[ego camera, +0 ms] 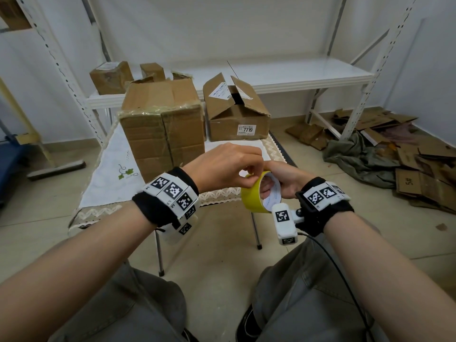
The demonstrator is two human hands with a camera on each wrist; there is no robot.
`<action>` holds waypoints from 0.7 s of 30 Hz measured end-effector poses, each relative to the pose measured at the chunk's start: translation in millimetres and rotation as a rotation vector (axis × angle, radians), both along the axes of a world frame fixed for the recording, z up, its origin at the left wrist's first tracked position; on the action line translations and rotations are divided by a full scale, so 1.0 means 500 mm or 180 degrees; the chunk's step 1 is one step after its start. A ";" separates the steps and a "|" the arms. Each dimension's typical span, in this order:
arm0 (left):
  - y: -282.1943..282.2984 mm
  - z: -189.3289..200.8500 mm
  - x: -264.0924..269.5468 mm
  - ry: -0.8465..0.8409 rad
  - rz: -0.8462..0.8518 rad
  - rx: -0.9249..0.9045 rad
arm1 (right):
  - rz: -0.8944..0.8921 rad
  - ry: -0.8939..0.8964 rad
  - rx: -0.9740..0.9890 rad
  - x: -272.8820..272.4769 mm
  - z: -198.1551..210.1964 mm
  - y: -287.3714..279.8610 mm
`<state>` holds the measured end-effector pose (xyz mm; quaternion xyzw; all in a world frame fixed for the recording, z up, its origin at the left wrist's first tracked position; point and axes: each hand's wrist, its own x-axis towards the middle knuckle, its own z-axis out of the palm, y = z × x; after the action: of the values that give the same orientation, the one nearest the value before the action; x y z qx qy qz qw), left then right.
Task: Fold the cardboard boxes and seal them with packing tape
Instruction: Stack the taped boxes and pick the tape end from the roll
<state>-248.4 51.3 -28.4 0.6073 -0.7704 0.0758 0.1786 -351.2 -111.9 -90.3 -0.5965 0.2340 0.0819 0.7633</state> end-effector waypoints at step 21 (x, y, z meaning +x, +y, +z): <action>-0.006 -0.073 0.014 0.1488 0.0756 -0.0343 | -0.0526 -0.0837 0.0344 0.001 0.026 -0.003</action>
<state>-241.2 48.2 -64.7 0.6841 -0.6265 -0.0051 0.3736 -350.5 -113.3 -77.3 -0.5388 0.1757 -0.0475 0.8225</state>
